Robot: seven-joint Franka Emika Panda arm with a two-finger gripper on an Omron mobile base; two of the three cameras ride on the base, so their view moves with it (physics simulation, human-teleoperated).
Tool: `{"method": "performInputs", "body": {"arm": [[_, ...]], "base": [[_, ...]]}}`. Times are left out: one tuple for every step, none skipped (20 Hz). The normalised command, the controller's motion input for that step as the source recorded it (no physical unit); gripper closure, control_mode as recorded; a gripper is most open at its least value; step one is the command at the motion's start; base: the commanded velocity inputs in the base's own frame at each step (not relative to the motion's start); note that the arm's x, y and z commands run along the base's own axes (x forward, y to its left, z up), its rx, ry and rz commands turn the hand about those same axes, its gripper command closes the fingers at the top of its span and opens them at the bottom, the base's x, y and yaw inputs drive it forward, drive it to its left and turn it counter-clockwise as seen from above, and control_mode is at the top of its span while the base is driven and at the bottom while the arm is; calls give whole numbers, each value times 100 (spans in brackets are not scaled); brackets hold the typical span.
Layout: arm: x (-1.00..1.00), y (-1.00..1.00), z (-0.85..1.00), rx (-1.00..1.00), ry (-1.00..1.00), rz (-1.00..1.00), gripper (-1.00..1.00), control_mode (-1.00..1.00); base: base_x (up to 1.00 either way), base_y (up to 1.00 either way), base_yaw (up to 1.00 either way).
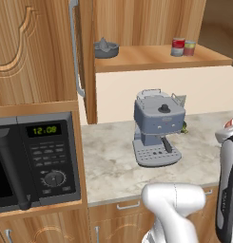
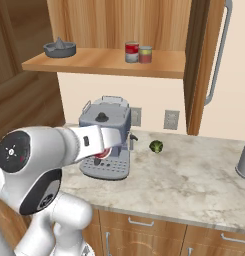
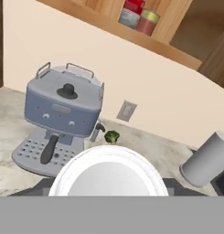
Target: Pick the cans from the counter and place them in their designated side in the cabinet.
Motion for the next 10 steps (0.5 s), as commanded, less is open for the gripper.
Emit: {"method": "performInputs", "body": {"arm": [[-22,22,51,-3,0,0,100,-100],[-21,22,52,-2,-2,0,100,-100],[-21,20,54,-2,-3,1,100,-100],[-24,19,55,-2,-3,1,100,-100],[-26,18,55,-2,-2,0,100,-100],[-27,15,56,-1,-1,0,100,-100],[-27,15,54,-1,0,0,100,-100],[-26,13,53,0,0,0,100,-100],[-27,12,49,0,0,0,100,-100],[-25,11,46,0,0,0,100,-100]], "base": [[0,0,0],[0,0,0],[0,0,0],[0,0,0],[0,0,0],[0,0,0],[0,0,0],[0,0,0],[0,0,0],[0,0,0]]}}
